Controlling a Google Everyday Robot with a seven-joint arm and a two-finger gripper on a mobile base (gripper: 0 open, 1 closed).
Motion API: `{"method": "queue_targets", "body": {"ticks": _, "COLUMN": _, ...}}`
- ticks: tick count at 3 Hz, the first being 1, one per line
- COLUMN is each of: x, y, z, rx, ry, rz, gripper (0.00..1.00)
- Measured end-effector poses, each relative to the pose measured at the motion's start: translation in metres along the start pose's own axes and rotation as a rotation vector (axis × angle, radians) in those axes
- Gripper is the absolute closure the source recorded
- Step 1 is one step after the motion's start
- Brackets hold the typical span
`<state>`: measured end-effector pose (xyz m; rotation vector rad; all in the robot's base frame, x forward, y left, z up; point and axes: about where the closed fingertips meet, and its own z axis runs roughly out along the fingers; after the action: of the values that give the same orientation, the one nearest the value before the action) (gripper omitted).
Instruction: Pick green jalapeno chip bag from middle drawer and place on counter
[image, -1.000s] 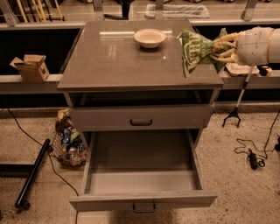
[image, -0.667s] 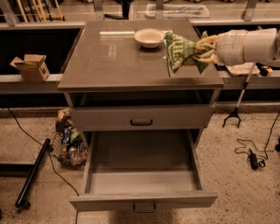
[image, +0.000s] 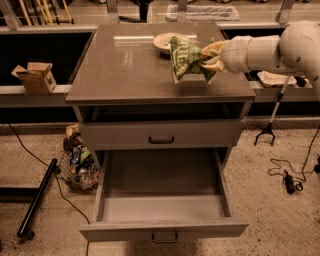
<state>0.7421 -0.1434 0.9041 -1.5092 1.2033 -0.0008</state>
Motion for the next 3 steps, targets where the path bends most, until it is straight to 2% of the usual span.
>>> {"method": "queue_targets", "body": {"ticks": 1, "x": -0.017, "y": 0.003, "z": 0.043, "rx": -0.018, "ry": -0.070, "rz": 0.038, "gripper": 1.00}}
{"method": "queue_targets", "body": {"ticks": 2, "x": -0.031, "y": 0.006, "z": 0.068, "rx": -0.036, "ry": -0.122, "rz": 0.053, "gripper": 1.00}}
{"method": "queue_targets", "body": {"ticks": 3, "x": -0.045, "y": 0.011, "z": 0.088, "rx": -0.064, "ry": -0.172, "rz": 0.064, "gripper": 0.82}}
